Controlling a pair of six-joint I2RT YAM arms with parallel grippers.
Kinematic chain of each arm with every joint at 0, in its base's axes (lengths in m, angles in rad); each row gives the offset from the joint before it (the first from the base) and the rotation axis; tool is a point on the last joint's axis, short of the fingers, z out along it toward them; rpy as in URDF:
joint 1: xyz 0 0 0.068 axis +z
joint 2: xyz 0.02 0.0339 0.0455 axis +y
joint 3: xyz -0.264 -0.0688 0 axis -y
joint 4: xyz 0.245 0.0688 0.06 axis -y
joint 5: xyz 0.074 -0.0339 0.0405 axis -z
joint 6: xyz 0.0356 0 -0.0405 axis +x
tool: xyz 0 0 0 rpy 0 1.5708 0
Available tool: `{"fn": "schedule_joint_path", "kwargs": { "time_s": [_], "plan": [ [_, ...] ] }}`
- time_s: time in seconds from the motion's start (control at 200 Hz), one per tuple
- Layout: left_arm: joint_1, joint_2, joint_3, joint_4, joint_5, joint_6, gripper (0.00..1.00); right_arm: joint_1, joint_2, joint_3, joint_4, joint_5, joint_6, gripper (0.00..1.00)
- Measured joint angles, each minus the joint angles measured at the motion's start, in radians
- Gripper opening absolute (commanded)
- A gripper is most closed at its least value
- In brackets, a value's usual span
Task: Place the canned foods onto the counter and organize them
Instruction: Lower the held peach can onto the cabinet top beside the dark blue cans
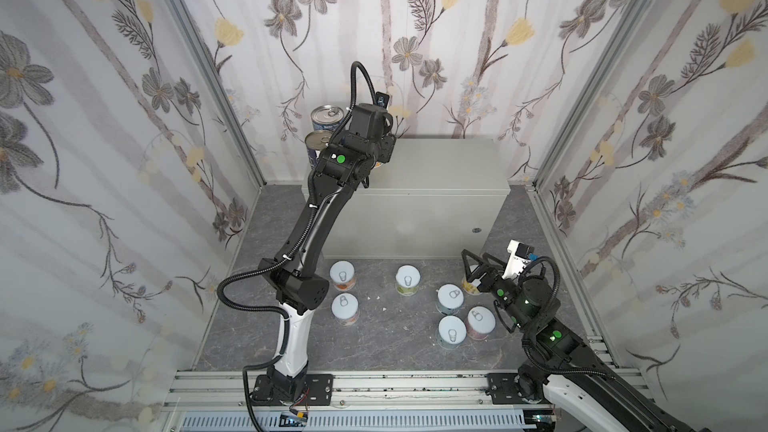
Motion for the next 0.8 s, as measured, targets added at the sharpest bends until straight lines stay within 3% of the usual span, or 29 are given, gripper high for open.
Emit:
{"fn": "schedule_joint_path", "kwargs": {
  "time_s": [0.39,0.799],
  "plan": [
    [0.011,0.013,0.005,0.025,0.007,-0.023,0.72,0.000,0.006,0.005,-0.008,0.006,0.000,1.00],
    [0.012,0.022,0.024,0.040,0.004,-0.033,0.88,0.000,0.012,0.015,-0.014,0.006,0.000,1.00]
  ]
}}
